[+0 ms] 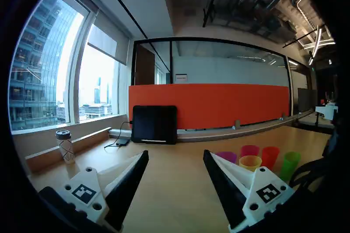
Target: Pour water
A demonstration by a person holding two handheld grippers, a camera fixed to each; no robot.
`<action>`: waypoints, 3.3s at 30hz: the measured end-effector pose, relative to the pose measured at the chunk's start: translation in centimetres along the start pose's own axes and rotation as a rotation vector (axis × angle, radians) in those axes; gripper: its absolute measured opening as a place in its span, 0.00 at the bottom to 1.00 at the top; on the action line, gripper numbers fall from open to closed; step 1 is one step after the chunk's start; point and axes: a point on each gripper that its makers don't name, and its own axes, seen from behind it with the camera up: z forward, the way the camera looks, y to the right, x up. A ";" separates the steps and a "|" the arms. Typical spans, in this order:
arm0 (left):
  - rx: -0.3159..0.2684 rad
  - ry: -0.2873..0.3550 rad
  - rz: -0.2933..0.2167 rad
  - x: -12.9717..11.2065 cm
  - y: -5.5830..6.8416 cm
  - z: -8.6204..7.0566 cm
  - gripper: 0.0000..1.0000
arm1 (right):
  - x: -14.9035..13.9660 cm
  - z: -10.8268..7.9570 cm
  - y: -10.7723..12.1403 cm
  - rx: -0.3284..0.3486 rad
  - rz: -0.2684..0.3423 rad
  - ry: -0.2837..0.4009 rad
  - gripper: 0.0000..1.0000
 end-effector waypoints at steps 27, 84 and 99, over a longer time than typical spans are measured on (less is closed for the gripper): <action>-0.018 -0.003 -0.024 -3.7 -0.6 0.8 0.93 | 0.6 0.2 -0.9 0.002 0.012 0.000 1.00; -0.026 -0.035 -0.004 -4.9 -0.8 1.0 0.93 | -0.6 0.3 0.9 0.013 -0.027 0.040 1.00; -0.026 -0.035 -0.004 -5.0 -0.9 1.0 0.93 | -3.3 0.8 1.2 0.005 -0.021 0.041 0.99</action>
